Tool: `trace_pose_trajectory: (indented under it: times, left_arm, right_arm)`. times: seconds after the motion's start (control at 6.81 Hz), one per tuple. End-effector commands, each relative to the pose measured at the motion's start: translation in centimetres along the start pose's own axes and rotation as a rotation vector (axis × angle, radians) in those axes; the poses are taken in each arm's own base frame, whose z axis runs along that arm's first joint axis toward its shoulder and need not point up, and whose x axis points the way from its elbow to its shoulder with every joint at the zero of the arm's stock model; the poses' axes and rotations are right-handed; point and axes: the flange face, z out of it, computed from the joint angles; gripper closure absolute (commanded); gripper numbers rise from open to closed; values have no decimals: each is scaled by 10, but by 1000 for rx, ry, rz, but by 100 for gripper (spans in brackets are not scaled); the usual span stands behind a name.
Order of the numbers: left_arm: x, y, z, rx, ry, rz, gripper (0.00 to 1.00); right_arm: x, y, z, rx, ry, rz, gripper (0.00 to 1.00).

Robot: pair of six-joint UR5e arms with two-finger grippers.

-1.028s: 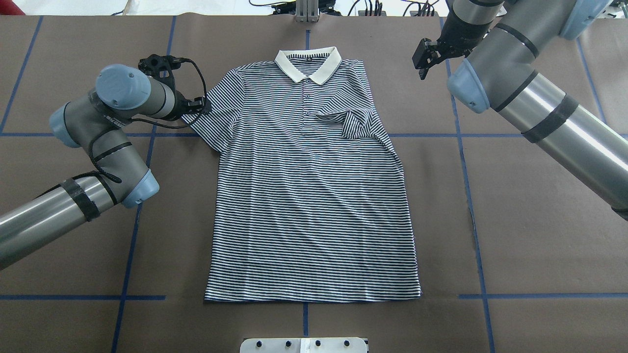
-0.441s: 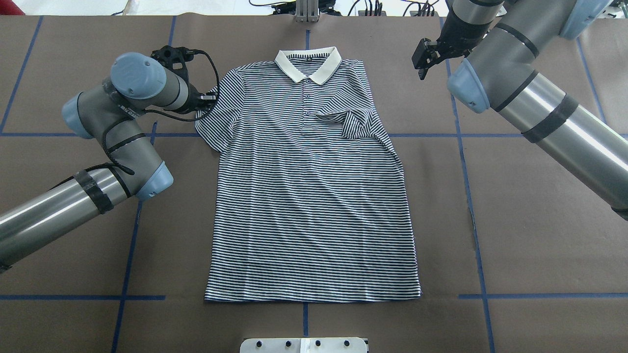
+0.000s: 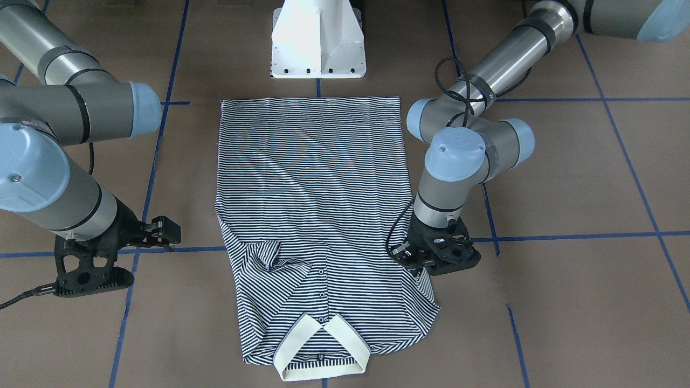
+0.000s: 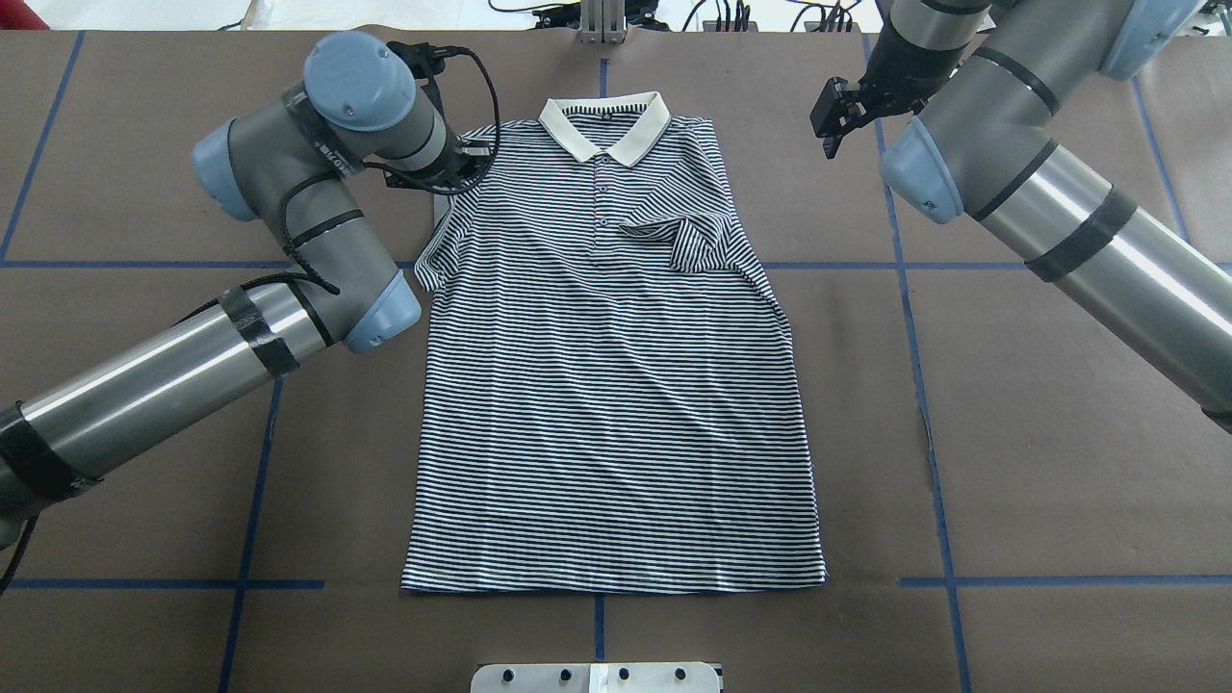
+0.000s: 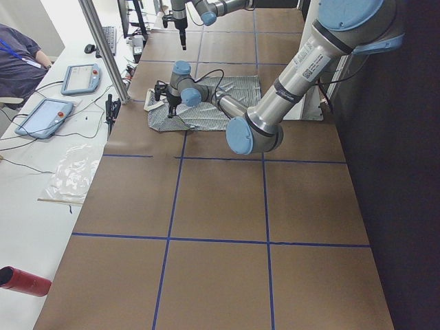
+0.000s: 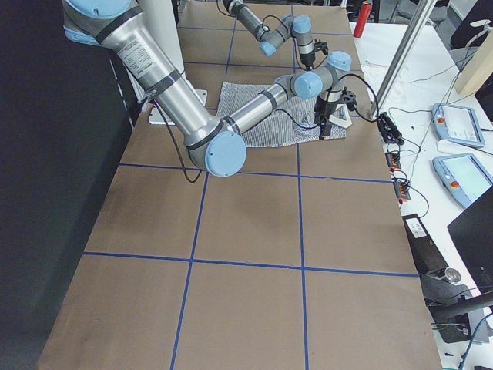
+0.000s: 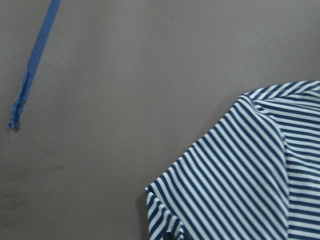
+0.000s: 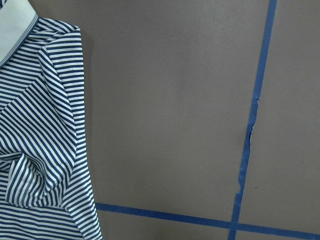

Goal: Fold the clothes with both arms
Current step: 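Grasp the sleeve nearest the left gripper and fold it inward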

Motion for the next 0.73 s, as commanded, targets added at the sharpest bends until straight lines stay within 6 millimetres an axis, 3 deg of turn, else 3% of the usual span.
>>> trace_pose_trajectory:
  times: [0.0,0.15,0.29,0.44,0.59]
  left_arm:
    - [54,8,9,-19,26,-94,100]
    - [45,8,26,-15,48,-99,100]
    - [42,9,32,-9,79,-102,42]
    - [50,11,21,1,154,-83,0]
    - [60,12,3,2,199,-60,0]
  right_arm:
    - [15,6,13,12,-11,-13,0]
    - [24,11,24,33,-39,-32,0]
    - [30,14,29,40,-48,-39,0]
    - [28,14,28,43,-49,-35,0]
    - [24,17,31,40,-50,-22,0]
